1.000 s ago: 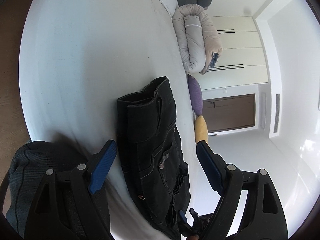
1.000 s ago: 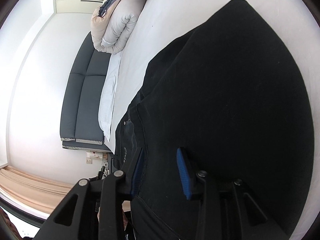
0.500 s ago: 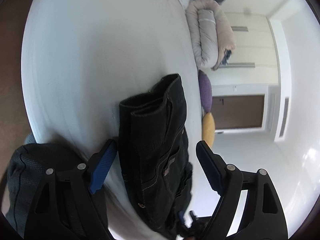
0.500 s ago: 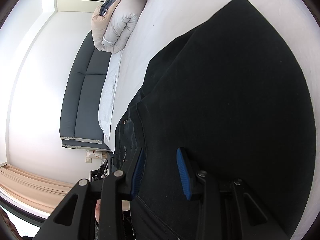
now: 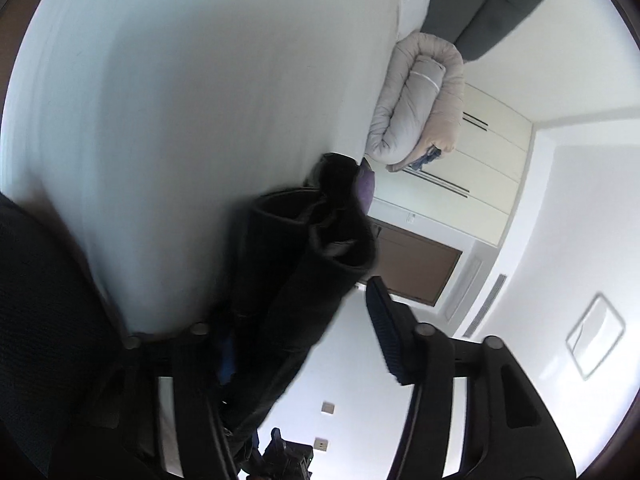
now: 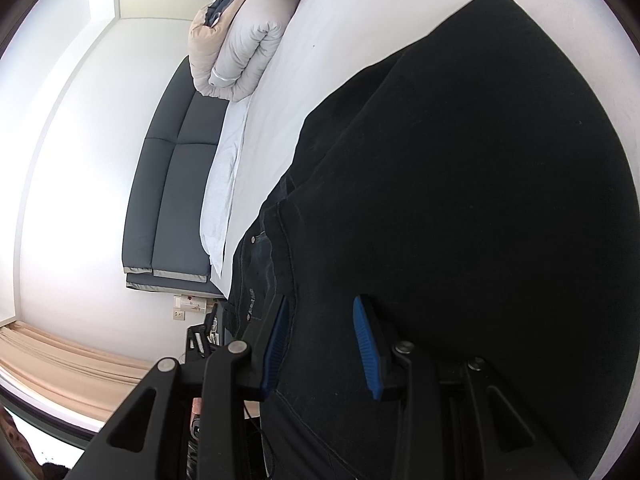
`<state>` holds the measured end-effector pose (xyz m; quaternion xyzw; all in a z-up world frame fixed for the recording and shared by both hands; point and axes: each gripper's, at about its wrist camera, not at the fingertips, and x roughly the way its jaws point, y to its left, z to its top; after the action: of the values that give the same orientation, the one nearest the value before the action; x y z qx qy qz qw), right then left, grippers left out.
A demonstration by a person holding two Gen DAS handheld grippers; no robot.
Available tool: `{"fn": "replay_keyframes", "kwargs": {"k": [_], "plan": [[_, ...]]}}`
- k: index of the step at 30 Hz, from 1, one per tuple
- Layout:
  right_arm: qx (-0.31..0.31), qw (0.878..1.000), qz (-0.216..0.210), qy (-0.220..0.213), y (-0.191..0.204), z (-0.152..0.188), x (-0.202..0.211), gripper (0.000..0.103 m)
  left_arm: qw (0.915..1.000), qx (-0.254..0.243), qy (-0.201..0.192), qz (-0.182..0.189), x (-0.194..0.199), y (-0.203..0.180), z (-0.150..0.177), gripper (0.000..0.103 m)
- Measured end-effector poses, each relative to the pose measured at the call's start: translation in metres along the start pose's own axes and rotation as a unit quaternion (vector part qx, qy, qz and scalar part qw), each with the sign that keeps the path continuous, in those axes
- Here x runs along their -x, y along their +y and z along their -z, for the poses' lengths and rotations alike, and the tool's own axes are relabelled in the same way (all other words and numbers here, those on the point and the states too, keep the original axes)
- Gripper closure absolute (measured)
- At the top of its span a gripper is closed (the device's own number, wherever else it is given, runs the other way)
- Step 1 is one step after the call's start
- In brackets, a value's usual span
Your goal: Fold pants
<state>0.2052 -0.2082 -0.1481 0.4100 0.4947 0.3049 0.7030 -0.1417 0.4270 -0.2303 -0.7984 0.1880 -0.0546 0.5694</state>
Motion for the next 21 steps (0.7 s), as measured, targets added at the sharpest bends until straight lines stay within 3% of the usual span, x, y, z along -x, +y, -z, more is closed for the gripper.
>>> {"fn": "replay_keyframes", "kwargs": {"k": [1,7,10,15,17,21], "plan": [[0.0,1.0,-0.001,0.0,0.001,0.0,0.0,0.067,1.0,-0.005,0.0,-0.008,-0.002,0.001,-0.001,0.071],[0.007,1.0,-0.005,0.01,0.01,-0.002,-0.009,0.065,0.9996,-0.026,-0.003,-0.009,-0.014,-0.006,-0.003,0.073],[0.02,1.0,0.002,0.023,0.023,-0.006,-0.023,0.065,0.9957,-0.085,-0.012,-0.034,-0.014,-0.023,-0.002,0.079],[0.058,0.996,0.033,0.054,0.054,-0.019,-0.059,0.068,0.9636,-0.243,-0.031,-0.108,-0.017,-0.066,0.023,0.088],[0.074,0.994,0.054,0.066,0.064,-0.026,-0.075,0.084,0.948,-0.291,-0.034,-0.124,-0.02,-0.081,0.036,0.089],[0.076,0.989,0.087,0.088,0.07,-0.038,-0.106,0.092,0.9212,-0.362,-0.033,-0.14,-0.032,-0.109,0.064,0.089]]}}
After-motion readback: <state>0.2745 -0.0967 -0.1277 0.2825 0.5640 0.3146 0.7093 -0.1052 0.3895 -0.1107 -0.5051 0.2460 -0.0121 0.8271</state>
